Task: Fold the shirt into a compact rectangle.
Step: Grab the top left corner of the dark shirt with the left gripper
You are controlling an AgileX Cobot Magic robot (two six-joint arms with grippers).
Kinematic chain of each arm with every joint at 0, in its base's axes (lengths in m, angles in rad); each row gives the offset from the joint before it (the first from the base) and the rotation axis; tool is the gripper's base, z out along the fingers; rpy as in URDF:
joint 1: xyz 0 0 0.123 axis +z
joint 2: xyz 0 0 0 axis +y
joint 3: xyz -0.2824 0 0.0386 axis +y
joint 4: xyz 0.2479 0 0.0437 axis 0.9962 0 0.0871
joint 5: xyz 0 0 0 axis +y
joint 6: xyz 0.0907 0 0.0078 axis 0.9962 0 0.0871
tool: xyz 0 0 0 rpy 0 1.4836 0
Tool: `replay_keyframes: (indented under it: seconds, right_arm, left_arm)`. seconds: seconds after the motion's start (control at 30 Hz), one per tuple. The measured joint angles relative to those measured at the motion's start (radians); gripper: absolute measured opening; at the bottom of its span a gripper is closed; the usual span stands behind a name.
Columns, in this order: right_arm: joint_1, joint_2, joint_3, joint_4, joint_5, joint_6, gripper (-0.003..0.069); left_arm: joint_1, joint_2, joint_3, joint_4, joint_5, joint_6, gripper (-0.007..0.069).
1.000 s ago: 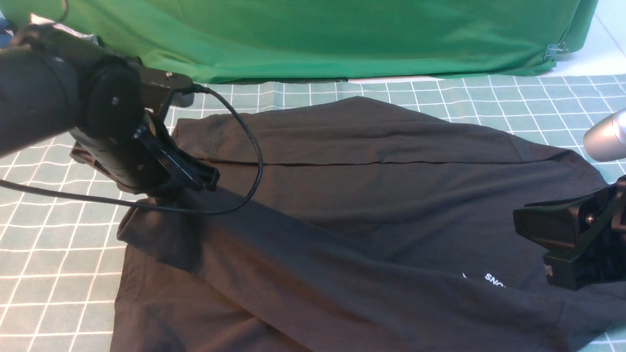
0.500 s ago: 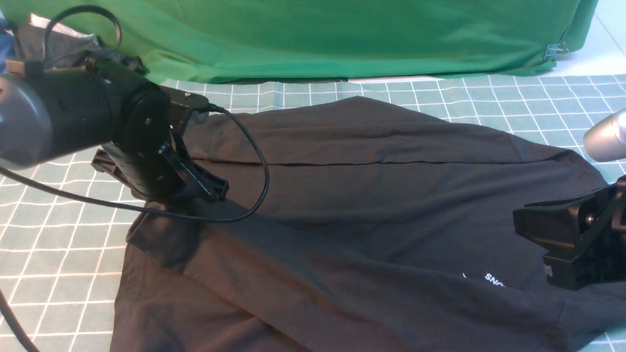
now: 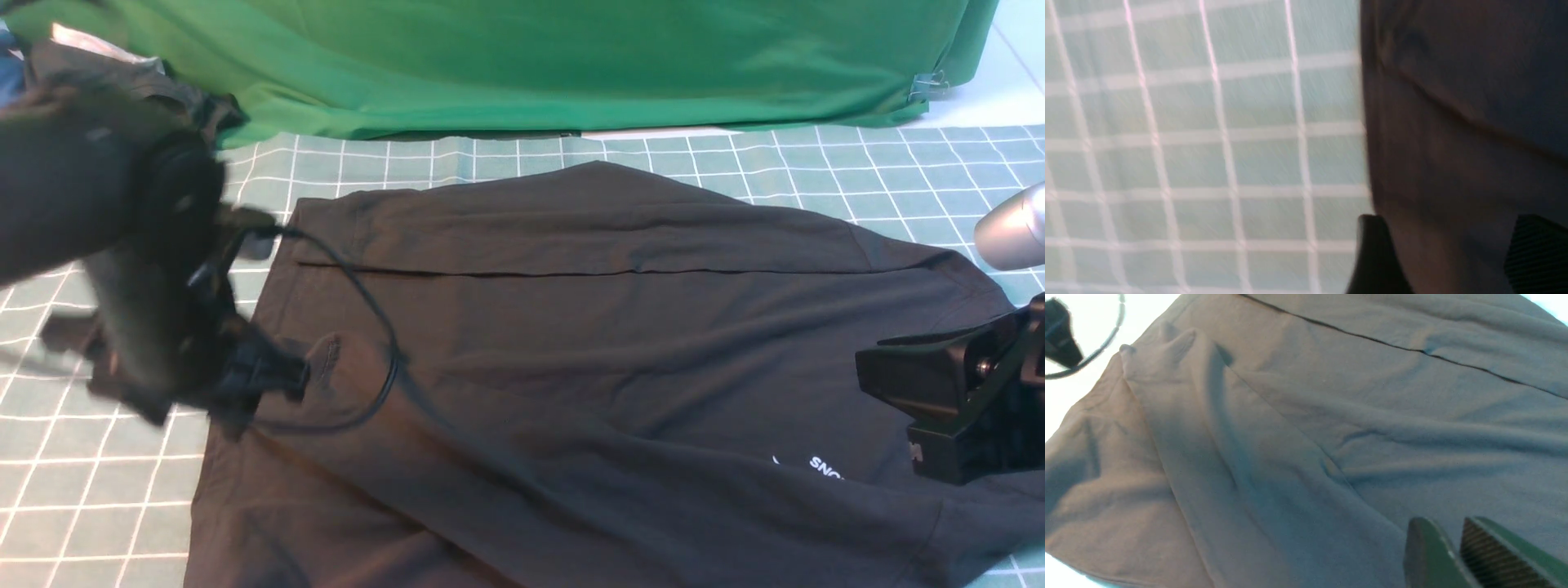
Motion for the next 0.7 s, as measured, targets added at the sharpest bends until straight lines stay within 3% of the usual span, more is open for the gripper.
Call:
replay_keyframes:
  seconds: [0.17, 0.27, 0.7]
  right_arm:
    - [0.000, 0.000, 0.000, 0.000, -0.003, -0.010, 0.0127]
    - [0.000, 0.000, 0.000, 0.000, -0.011, -0.034, 0.0131]
    - [0.000, 0.000, 0.000, 0.000, -0.067, -0.041, 0.0141]
  left_arm:
    - [0.000, -0.152, 0.214, -0.148, -0.063, -0.011, 0.0258]
    - [0.000, -0.192, 0.320, -0.173, -0.079, -0.011, 0.0247]
    - [0.000, -0.107, 0.372, -0.177, -0.124, -0.037, 0.0372]
